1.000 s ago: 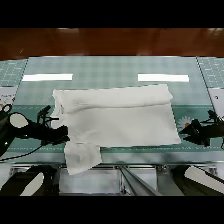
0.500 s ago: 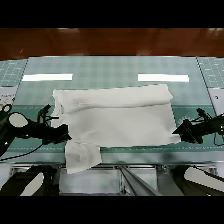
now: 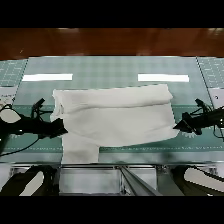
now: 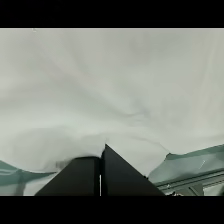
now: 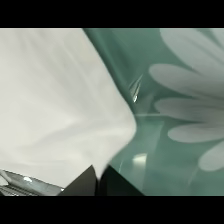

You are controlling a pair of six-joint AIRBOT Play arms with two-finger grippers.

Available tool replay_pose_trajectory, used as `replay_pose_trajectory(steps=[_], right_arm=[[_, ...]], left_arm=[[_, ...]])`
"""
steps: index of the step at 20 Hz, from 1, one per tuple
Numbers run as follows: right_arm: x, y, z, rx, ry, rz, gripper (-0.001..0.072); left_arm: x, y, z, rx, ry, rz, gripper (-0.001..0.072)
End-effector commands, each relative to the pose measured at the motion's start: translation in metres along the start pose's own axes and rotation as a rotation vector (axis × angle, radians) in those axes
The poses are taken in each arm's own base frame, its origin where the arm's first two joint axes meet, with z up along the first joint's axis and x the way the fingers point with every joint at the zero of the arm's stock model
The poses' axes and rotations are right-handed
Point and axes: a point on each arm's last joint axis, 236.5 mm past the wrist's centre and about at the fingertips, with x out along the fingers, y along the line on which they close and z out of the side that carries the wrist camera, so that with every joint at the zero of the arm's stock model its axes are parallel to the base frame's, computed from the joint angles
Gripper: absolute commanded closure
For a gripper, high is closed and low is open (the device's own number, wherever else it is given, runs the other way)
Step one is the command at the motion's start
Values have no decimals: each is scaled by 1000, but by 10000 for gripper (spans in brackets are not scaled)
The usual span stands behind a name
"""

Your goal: Fold the shirts.

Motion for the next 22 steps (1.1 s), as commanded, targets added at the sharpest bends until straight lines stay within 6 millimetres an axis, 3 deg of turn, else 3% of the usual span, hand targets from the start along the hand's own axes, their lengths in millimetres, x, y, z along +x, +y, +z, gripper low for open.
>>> replay_pose_trajectory(steps=[1,7,11,16,22], right_arm=[[-23,27,30,-62,-98,69,684],[-43,80,83,-125,-235,261,684],[-37,105,114,-206,-260,227,684],[-37,115,154,-177,-293,212,684],[-41,116,183,-170,-316,218,684]], left_arm=[[-24,1,44,-5,-137,-14,688],[-27,-26,117,-6,-204,-122,688],[-22,-32,166,-7,-201,-145,688],[-24,-39,214,-25,-218,-155,688],[-24,-43,248,-33,-238,-163,688]])
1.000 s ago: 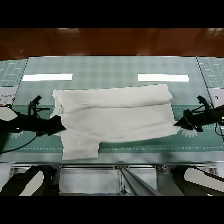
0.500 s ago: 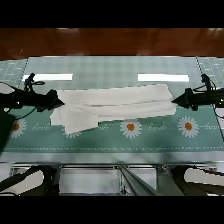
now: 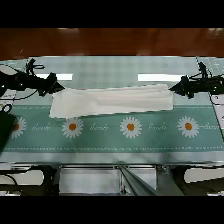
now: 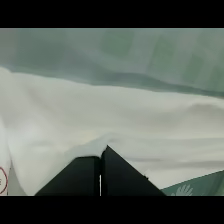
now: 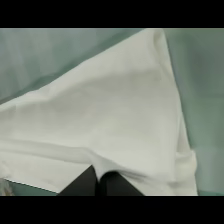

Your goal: Fold the shirts.

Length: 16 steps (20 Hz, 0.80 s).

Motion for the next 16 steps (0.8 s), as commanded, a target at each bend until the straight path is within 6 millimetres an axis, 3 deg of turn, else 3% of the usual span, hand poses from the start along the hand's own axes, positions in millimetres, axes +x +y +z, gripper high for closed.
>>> replay_pose_trajectory(steps=[1,8,9,10,11,13,16], right_arm=[[6,-3,18,9,-21,1,684],[35,-12,28,-23,-43,-3,677],[38,-11,29,-22,-48,-8,542],[39,-10,30,-19,-54,-11,338],[39,-8,28,-20,-48,-4,295],[26,-8,27,-12,-43,9,296],[-34,-18,37,16,-121,14,296]], left_arm=[[8,1,16,-11,-5,-1,688],[40,12,4,47,63,13,674],[41,10,3,50,66,13,540],[41,9,3,54,67,11,243],[37,6,1,55,85,6,202],[16,2,10,24,79,-3,204],[-48,0,32,78,-70,46,205]])
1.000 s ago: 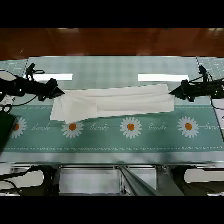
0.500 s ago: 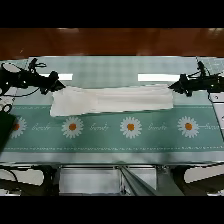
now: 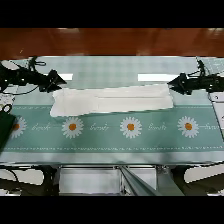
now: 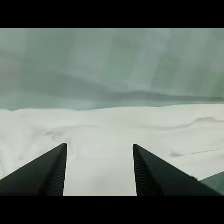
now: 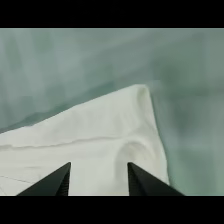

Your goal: Fold the shirts.

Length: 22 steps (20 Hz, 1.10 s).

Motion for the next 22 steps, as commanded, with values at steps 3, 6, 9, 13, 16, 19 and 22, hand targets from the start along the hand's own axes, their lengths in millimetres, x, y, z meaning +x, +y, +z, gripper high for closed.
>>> replay_pose_trajectory(steps=[3,6,9,13,16,19,22], right_arm=[[-82,-44,4,41,-81,-86,296],[-66,-68,-17,113,-47,-82,294],[-35,-67,-23,157,9,-17,292],[-1,-53,-25,186,78,84,292],[16,-45,-24,165,116,98,292],[33,-34,-26,156,144,121,292],[52,-23,-34,143,175,132,292]], left_arm=[[-99,4,3,67,-216,114,204],[-109,0,-35,77,-295,120,204],[-95,0,-81,90,-258,116,204],[-84,-4,-101,100,-218,104,204],[-82,-11,-103,98,-216,81,204],[-81,-12,-103,96,-215,76,204],[-81,-12,-102,96,-216,77,204]])
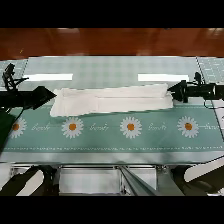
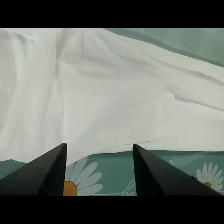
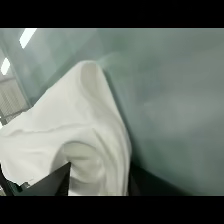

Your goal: Fold the shirts.

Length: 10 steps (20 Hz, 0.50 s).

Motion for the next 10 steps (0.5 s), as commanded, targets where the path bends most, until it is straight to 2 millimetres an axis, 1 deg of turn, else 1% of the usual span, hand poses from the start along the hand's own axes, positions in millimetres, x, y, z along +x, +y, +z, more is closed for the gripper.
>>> replay_pose_trajectory(steps=[1,3,4,5,6,7,9,10], right_arm=[[25,9,-5,-23,30,-1,292],[35,16,-9,-42,44,-2,298],[39,18,-11,-49,51,-4,354],[41,20,-13,-56,58,-4,466],[43,23,-16,-71,67,-1,643],[43,27,-18,-92,76,4,683],[36,35,-19,-117,69,4,684],[29,39,-17,-130,53,3,684]], left_arm=[[0,-1,-1,0,1,-3,204],[0,-1,-1,0,0,-3,204],[0,-1,-1,1,0,-3,204],[0,-1,-1,1,0,-3,204],[0,-1,-1,1,0,-3,204],[0,-1,-1,1,0,-3,204],[0,-1,-1,1,0,-3,204],[0,-1,-1,1,0,-3,204]])
